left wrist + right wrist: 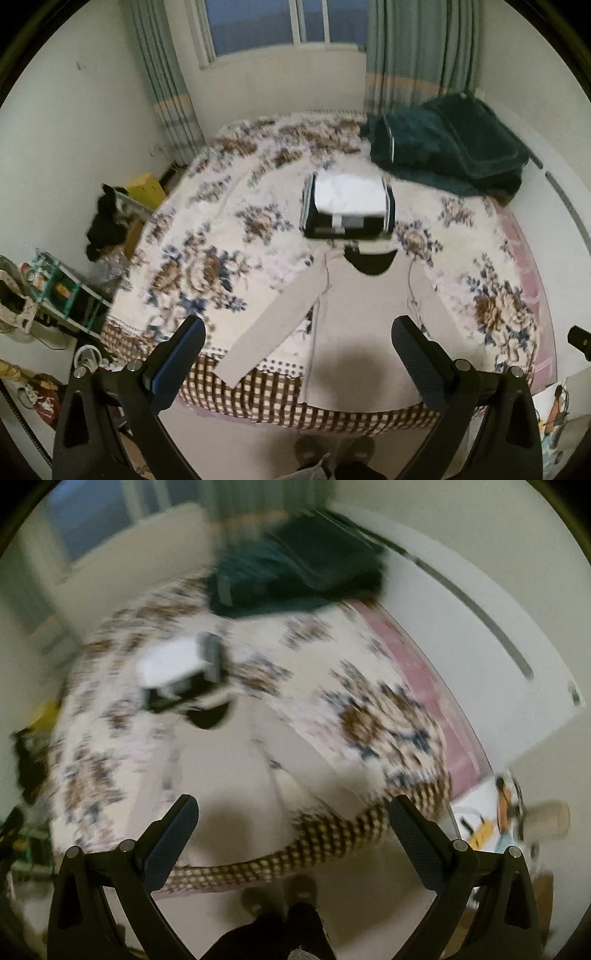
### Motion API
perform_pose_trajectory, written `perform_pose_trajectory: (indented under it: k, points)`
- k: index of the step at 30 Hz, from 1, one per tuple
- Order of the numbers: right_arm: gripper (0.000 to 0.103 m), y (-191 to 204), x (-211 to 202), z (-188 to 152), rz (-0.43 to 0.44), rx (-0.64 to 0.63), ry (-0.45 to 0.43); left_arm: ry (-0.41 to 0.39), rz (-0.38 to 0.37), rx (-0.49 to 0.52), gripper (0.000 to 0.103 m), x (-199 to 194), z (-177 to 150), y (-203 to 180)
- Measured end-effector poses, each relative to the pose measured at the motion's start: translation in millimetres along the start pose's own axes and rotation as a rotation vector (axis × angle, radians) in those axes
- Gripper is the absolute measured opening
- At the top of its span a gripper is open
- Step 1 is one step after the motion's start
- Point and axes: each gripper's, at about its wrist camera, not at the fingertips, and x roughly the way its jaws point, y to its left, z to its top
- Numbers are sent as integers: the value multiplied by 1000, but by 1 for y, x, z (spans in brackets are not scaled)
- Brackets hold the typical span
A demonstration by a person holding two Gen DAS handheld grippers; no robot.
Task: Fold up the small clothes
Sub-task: 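Grasp one sleeve with the right tool and fold it across the shirt body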
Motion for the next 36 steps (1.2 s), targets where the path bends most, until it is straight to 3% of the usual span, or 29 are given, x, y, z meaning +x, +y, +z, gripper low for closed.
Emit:
perform_pose_trajectory:
  k: [9, 15, 21, 24, 27, 28, 29, 32, 36]
  points:
    - [103, -119, 241, -5, -80, 270, 231, 125, 35, 72, 103, 146, -37, -23]
    - [101, -201, 410, -40, -44, 465, 424, 216, 106, 154, 103, 235, -68, -50]
    - [95, -241, 507, -76, 36, 629, 504, 368, 147, 165, 103, 316, -104, -61]
    - [79, -244, 547, -91, 126, 680, 523, 406, 149, 137, 103, 346, -116, -63]
    - [55, -246, 563, -103, 128, 729, 476, 438, 141, 117, 103, 369, -127, -67]
    - [38, -247, 564, -106, 120, 742, 455, 447, 130, 111, 103, 375, -129, -68]
    - [13, -249, 562, -110, 109, 748, 431, 449, 118, 109, 103, 378, -130, -70]
    - [4, -255, 555, -119, 108, 736, 382, 432, 93, 126, 103, 384, -133, -77]
    - [3, -276, 535, -123, 91, 732, 280, 415, 55, 116, 103, 386, -129, -75]
